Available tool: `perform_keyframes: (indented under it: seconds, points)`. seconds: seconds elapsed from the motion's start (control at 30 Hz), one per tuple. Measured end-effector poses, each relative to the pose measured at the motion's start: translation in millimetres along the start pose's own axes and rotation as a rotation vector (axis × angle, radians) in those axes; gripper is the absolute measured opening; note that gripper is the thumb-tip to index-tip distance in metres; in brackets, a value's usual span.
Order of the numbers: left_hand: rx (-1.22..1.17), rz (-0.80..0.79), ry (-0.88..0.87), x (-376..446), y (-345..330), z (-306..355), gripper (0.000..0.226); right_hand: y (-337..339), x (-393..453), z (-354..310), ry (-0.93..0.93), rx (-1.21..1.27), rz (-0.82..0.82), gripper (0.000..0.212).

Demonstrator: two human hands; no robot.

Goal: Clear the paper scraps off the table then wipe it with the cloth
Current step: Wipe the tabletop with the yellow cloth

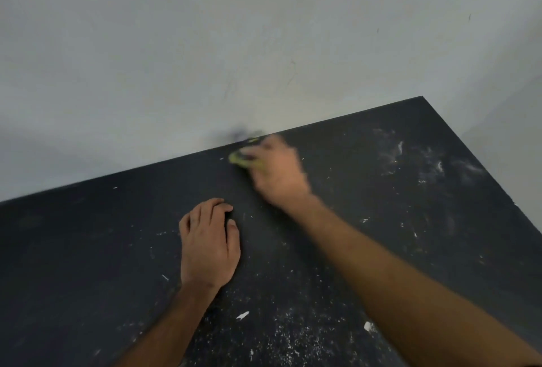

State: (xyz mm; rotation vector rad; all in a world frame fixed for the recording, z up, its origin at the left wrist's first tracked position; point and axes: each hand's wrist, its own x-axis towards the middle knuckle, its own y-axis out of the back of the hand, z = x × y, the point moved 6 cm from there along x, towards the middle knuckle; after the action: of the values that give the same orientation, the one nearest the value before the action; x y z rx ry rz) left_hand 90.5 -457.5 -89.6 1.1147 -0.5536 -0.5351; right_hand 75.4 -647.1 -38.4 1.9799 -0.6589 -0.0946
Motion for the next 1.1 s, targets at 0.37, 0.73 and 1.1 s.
perform_keyframes:
  seconds: [0.37, 0.73, 1.1]
  points:
    - [-0.022, 0.021, -0.048, -1.0, 0.6, 0.9, 0.028, 37.5, 22.4, 144.4, -0.349, -0.227, 0.158, 0.024]
    - [-0.026, -0.011, -0.04, 0.6, 0.2, 2.0, 0.026, 16.6, -57.8, 37.4, -0.003, -0.244, -0.119, 0.033]
    - [-0.009, -0.045, -0.28, 2.2, -5.2, 75.9, 0.023, 176.2, -158.5, 270.4, -0.669, -0.361, 0.273, 0.037]
